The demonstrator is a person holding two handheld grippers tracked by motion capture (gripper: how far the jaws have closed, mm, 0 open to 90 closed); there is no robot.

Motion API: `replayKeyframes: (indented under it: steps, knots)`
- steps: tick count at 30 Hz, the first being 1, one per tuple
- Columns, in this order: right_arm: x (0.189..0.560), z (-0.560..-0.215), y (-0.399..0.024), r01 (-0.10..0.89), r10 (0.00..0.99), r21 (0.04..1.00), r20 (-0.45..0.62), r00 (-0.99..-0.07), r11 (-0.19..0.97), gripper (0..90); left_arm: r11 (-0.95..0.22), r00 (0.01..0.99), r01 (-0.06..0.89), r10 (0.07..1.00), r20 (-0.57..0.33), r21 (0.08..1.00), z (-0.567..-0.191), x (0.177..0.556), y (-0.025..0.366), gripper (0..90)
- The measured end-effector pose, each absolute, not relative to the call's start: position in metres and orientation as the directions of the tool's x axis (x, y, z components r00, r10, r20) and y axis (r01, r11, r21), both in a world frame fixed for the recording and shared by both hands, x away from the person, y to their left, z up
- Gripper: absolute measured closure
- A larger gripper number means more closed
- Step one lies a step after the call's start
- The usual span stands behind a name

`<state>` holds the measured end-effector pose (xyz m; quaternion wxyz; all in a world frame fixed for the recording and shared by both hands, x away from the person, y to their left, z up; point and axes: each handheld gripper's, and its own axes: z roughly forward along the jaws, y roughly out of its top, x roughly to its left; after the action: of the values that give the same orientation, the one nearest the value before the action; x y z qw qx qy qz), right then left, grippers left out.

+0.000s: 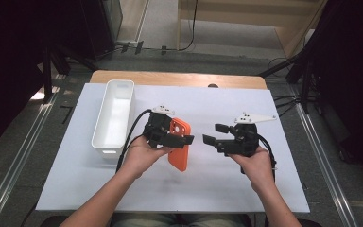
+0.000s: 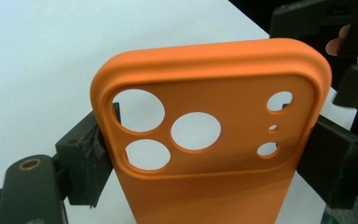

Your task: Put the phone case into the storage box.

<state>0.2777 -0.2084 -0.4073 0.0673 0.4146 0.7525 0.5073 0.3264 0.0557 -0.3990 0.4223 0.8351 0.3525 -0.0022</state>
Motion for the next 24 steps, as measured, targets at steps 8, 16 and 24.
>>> replayKeyframes:
  steps: [8, 16, 24]
  knots:
    - [0.263, -0.414, -0.215, 0.544, 0.651, 0.819, 0.313, -0.692, 0.184, 25.0, -0.414, 0.767, 0.584, 0.562, -0.308, 0.698, -0.398, 0.327, 0.055, 14.7]
    - [0.252, -0.421, -0.222, 0.524, 0.632, 0.825, 0.293, -0.718, 0.213, 23.2, -0.430, 0.776, 0.580, 0.551, -0.308, 0.692, -0.397, 0.327, 0.057, 14.7]
    - [0.243, -0.430, -0.233, 0.531, 0.632, 0.815, 0.288, -0.720, 0.234, 23.2, -0.451, 0.793, 0.570, 0.521, -0.316, 0.687, -0.395, 0.328, 0.059, 14.7]
